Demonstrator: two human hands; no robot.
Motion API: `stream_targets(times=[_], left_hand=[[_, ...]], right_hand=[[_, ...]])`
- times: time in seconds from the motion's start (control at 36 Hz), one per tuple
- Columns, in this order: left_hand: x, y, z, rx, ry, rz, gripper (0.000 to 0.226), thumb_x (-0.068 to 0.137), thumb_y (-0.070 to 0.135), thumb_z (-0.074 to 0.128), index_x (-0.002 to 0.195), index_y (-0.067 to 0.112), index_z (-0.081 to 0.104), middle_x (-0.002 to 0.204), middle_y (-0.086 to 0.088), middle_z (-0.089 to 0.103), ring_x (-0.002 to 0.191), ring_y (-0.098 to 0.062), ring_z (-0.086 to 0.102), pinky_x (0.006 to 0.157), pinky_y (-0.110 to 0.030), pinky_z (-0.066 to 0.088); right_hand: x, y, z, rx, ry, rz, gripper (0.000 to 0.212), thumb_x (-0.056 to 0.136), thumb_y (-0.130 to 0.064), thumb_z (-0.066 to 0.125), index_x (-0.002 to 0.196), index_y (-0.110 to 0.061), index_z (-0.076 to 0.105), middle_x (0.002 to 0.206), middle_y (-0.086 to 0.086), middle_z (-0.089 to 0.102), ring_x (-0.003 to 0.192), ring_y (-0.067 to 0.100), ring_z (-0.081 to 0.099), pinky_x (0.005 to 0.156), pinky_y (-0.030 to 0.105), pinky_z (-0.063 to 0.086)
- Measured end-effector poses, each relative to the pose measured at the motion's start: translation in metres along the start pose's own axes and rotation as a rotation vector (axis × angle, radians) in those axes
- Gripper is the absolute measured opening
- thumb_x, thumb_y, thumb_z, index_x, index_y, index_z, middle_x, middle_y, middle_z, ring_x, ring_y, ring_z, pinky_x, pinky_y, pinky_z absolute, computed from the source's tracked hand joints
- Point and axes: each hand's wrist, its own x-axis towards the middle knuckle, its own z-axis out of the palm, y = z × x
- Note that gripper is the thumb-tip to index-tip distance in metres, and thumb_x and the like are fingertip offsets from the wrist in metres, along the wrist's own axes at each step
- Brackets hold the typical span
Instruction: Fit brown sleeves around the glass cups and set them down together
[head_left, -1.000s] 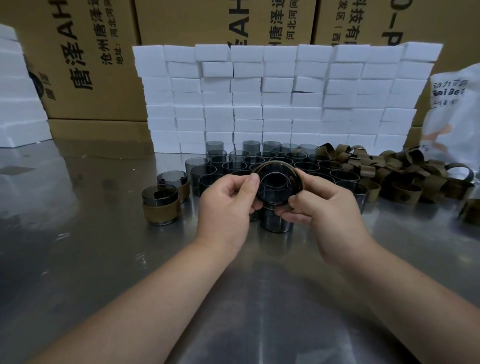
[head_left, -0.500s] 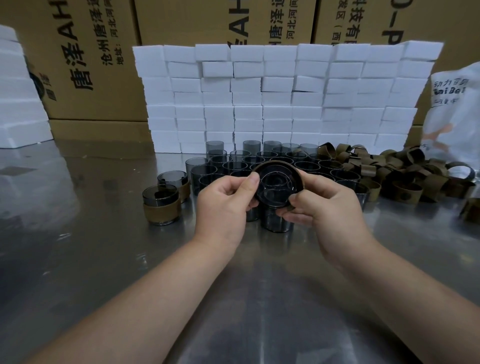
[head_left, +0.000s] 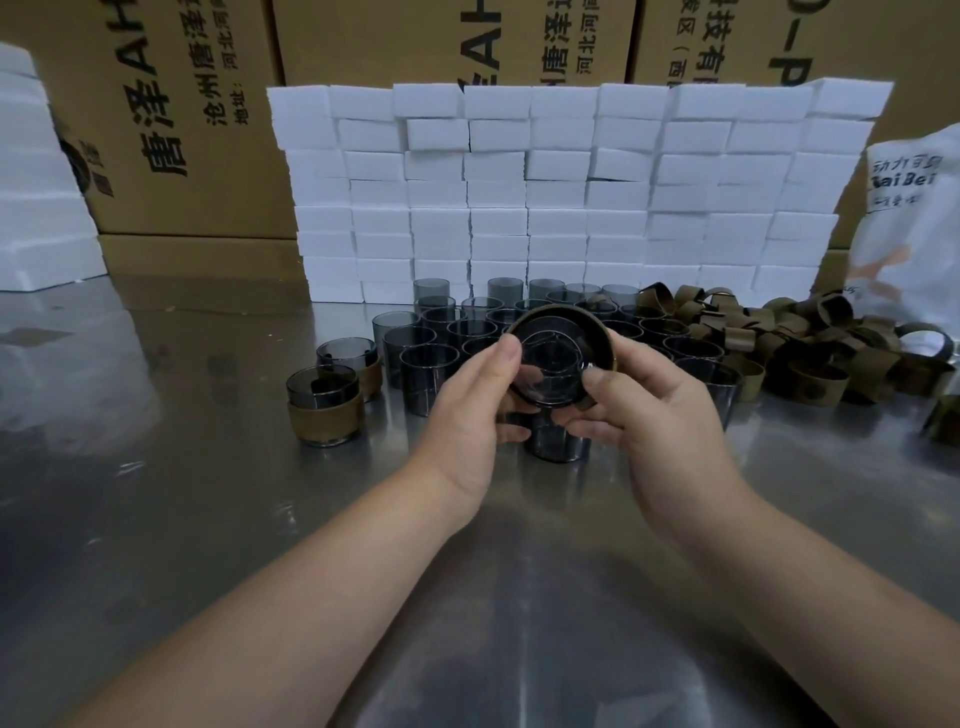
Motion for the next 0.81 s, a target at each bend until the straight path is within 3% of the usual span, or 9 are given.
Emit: stream_targets(times=[0.08,0.17,0.22,0.28,0.36,0.44,0.5,0.67,0.81], left_hand=[[0.0,0.0024,-0.0018,-0.096,-0.049,-0.093,0.051,0.071,0.056,0.048,0.101,0.018,0.064,0.1,-0.009,0.065,0.086,-0.022,0.062,0.06,-0.026,0.047],[-0.0001,0.0035,-0.0018,-0.19,-0.084,-0.138,0.062,0.072,0.055,0.056,0.116,0.012,0.057,0.108,-0.012,0.062,0.087,-0.021,0.062,0.068,-0.03,0.045],[0.0002,0.0042,-0.0018,-0.265,-0.111,-0.16,0.057,0.069,0.052,0.052,0.111,0.014,0.058,0.105,-0.012,0.063,0.084,-0.02,0.063,0.07,-0.031,0.047],[0.0011,0.005,-0.0019,-0.328,-0.132,-0.184,0.05,0.068,0.049,0.053,0.104,0.015,0.06,0.099,-0.01,0.066,0.087,-0.021,0.064,0.071,-0.032,0.051],[0.0025,0.0066,-0.0035,-0.371,-0.13,-0.224,0.054,0.067,0.046,0.056,0.11,0.014,0.062,0.108,-0.012,0.064,0.103,-0.027,0.058,0.094,-0.045,0.044],[0.003,0.0086,-0.0053,-0.407,-0.137,-0.28,0.072,0.062,0.045,0.06,0.125,0.01,0.056,0.112,-0.013,0.061,0.098,-0.025,0.059,0.082,-0.038,0.049],[0.0035,0.0089,-0.0055,-0.429,-0.149,-0.314,0.078,0.063,0.045,0.06,0.131,0.007,0.051,0.115,-0.015,0.059,0.095,-0.024,0.059,0.075,-0.032,0.049],[0.0043,0.0096,-0.0063,-0.465,-0.157,-0.339,0.083,0.062,0.043,0.062,0.135,0.008,0.046,0.119,-0.015,0.057,0.096,-0.024,0.058,0.076,-0.031,0.047],[0.0055,0.0085,-0.0076,-0.46,-0.163,-0.336,0.074,0.068,0.042,0.058,0.133,0.009,0.049,0.119,-0.012,0.058,0.096,-0.023,0.057,0.076,-0.03,0.047]], right_hand=[[0.002,0.0016,0.0002,0.006,0.019,0.046,0.067,0.073,-0.035,0.063,0.136,-0.019,0.047,0.123,0.008,0.061,0.08,0.013,0.065,0.063,0.02,0.049],[0.004,0.0008,0.0028,0.035,0.02,0.11,0.083,0.068,-0.045,0.061,0.141,-0.014,0.037,0.134,0.012,0.052,0.068,0.01,0.066,0.059,0.02,0.049],[0.0042,0.0008,0.0043,0.066,-0.006,0.148,0.085,0.07,-0.049,0.069,0.138,-0.007,0.041,0.124,0.01,0.059,0.062,0.011,0.065,0.056,0.02,0.048],[0.0037,0.001,0.0047,0.101,-0.055,0.179,0.07,0.071,-0.053,0.066,0.123,-0.007,0.055,0.106,0.005,0.068,0.06,0.014,0.065,0.054,0.021,0.049],[0.0034,0.0015,0.0056,0.139,-0.103,0.215,0.056,0.067,-0.055,0.059,0.104,-0.013,0.063,0.094,0.001,0.072,0.057,0.014,0.064,0.054,0.021,0.05],[0.0027,0.003,0.0049,0.17,-0.11,0.22,0.044,0.073,-0.051,0.057,0.099,-0.016,0.065,0.084,-0.002,0.072,0.058,0.012,0.064,0.055,0.02,0.05],[0.0025,0.0034,0.0045,0.203,-0.105,0.222,0.042,0.077,-0.05,0.062,0.1,-0.015,0.065,0.082,-0.001,0.072,0.06,0.013,0.064,0.056,0.02,0.051],[0.0037,0.0039,0.0039,0.236,-0.103,0.226,0.059,0.063,-0.051,0.058,0.107,-0.011,0.062,0.083,0.001,0.07,0.061,0.013,0.065,0.057,0.021,0.051],[0.0025,0.0031,0.0037,0.222,-0.129,0.213,0.065,0.066,-0.05,0.057,0.115,-0.007,0.061,0.094,0.009,0.069,0.064,0.016,0.064,0.057,0.021,0.051]])
